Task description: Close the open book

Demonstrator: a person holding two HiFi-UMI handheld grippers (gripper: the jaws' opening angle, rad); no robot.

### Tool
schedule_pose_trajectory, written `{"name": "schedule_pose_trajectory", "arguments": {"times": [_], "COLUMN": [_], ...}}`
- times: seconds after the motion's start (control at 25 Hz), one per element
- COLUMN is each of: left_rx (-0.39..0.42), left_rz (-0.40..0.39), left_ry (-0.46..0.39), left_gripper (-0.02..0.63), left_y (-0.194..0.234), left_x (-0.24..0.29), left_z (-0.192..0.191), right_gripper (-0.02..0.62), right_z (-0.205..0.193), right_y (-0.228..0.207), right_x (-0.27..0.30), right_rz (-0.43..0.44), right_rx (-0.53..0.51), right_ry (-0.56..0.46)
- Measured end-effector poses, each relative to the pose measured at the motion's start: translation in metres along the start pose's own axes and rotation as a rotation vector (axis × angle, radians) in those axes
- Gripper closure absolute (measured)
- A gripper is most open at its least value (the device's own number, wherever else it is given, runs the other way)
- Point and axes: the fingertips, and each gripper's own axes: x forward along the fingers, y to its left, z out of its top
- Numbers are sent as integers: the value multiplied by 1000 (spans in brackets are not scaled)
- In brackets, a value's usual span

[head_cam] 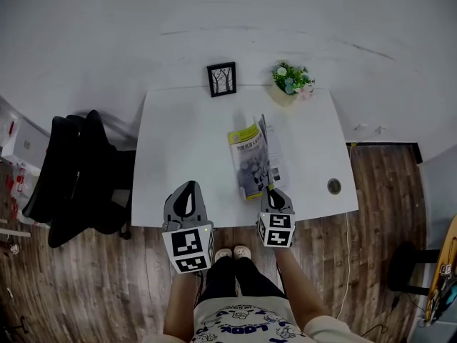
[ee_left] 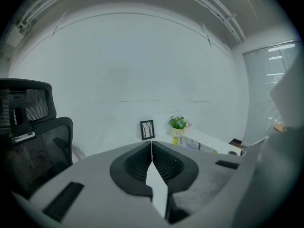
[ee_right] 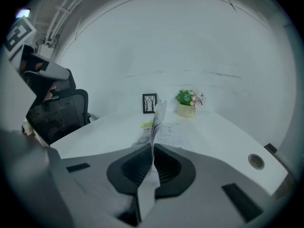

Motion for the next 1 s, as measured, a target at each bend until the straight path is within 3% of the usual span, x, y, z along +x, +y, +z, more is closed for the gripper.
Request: {"name": "schedule_pose_trajectory", "arguments": {"times": [0.2, 0.56, 1.0], "left_rx": [3, 1, 2], "left_rz": [-8, -5, 8], "left_ry": [9, 16, 29], "left_gripper": [583, 583, 583], "left_y": [-5, -8, -12], "left_x": [4, 9, 13], "left_z": [-3, -6, -9], "right_gripper": [561, 561, 560], "right_z": [-12, -30, -46], "right_y": [-14, -30, -40], "right_x": [6, 14, 24], "right_rz": [-20, -43, -58], "right_rx": [98, 175, 176], "right_ry": [25, 48, 90]}}
